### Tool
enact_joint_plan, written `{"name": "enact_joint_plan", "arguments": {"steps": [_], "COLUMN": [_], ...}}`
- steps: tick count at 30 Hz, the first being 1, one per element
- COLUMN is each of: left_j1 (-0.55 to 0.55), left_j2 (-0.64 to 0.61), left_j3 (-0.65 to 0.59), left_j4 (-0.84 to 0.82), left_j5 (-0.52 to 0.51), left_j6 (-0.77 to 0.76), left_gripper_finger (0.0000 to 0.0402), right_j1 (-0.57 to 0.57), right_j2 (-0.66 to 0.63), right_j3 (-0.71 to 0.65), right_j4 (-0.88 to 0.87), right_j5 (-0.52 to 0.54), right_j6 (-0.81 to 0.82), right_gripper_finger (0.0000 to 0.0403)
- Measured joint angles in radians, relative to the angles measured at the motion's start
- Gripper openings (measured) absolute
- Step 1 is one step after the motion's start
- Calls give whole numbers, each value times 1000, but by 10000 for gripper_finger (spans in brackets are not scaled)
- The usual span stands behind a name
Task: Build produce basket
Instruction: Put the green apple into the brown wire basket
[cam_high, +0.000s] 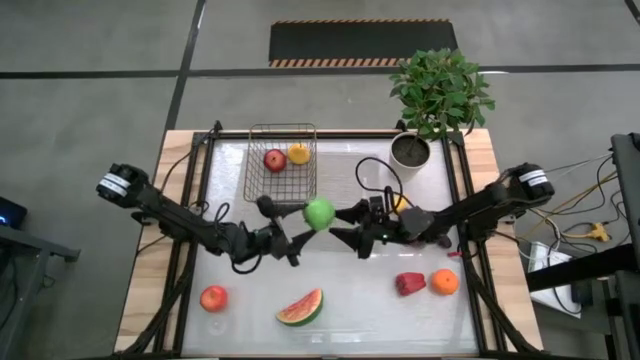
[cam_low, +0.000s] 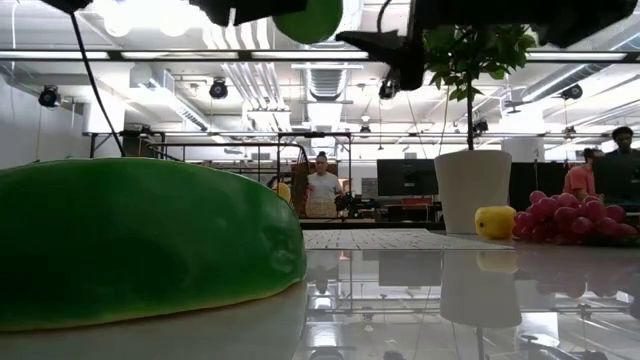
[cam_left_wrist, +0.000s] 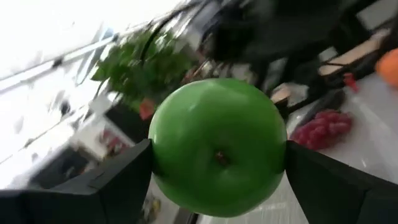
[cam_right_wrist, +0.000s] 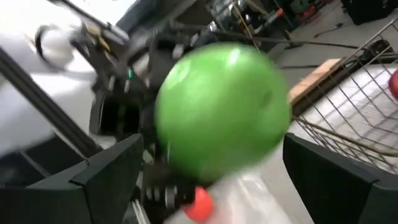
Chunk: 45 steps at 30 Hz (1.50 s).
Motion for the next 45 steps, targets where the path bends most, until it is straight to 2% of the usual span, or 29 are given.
{"name": "enact_joint_plan", "arguments": {"steps": [4, 7, 10, 12, 16, 20, 22, 23, 28, 34, 45], "left_j1": [4, 23, 61, 106, 261, 454, 558, 606, 795, 868, 871], "left_j2": [-51, -108, -162, -191, -212, -189, -166, -152, -58, 61, 205], "left_j3": [20, 63, 139, 212, 365, 455, 487, 498, 565, 590, 602], "left_j4": [-192, -405, -710, -962, -1367, -1585, -1663, -1696, -1810, -1819, -1788], "left_j5": [-63, -64, -61, -24, 205, 550, 726, 781, 871, 893, 890], "left_j6": [-139, -282, -450, -578, -802, -831, -767, -743, -727, -707, -656], "left_gripper_finger": [318, 318, 318, 318, 318, 318, 318, 318, 318, 318, 318], "right_j1": [5, 13, 29, 40, 68, 92, 102, 106, 116, 116, 116], "right_j2": [-127, -207, -269, -298, -317, -314, -301, -293, -230, -168, -144], "right_j3": [13, 13, 13, 13, 13, 13, 12, 12, 11, 11, 11], "right_j4": [-249, -401, -502, -555, -630, -768, -844, -867, -864, -861, -846], "right_j5": [4, 13, 14, 17, 20, 19, 21, 24, 28, 28, 28], "right_j6": [-43, -52, -65, -74, -127, -237, -230, -224, -219, -205, -206], "right_gripper_finger": [365, 365, 365, 365, 365, 365, 365, 365, 365, 366, 366]}}
